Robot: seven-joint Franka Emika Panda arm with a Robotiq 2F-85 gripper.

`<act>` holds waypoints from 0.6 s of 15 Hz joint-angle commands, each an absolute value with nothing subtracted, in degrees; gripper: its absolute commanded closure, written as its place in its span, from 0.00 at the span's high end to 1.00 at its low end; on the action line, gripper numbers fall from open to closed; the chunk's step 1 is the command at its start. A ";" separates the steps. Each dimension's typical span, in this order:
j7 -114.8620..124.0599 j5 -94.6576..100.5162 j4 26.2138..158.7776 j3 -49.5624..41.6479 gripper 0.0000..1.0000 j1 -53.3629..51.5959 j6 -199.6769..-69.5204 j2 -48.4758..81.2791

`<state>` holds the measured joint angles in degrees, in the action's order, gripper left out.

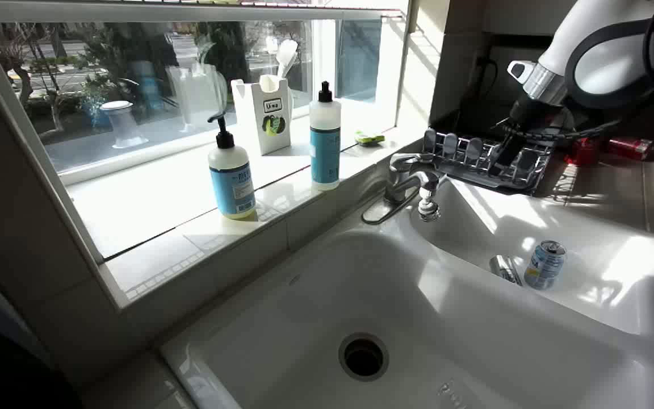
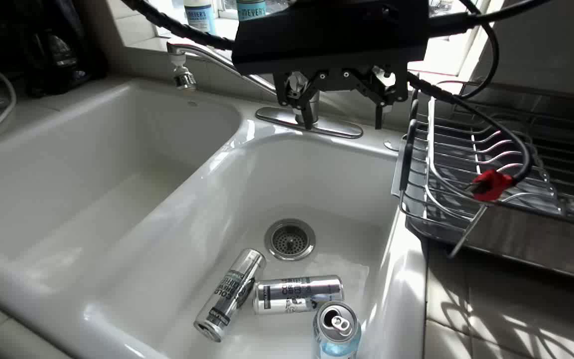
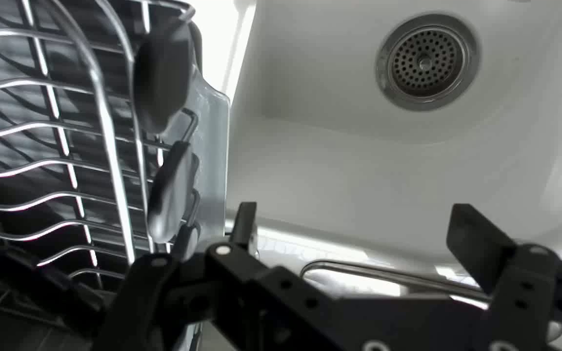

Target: Pick up the empty clear bottle from the sink and put it on the kitchen counter

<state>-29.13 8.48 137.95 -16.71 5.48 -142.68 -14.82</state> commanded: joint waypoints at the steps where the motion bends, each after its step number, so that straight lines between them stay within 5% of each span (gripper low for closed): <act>1: -29.25 8.19 137.90 -15.80 1.00 6.34 -142.56 -14.81; 9: -32.02 15.12 140.31 -10.15 1.00 4.42 -141.90 -18.47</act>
<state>-31.12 10.82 138.07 -13.56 5.14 -142.68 -15.29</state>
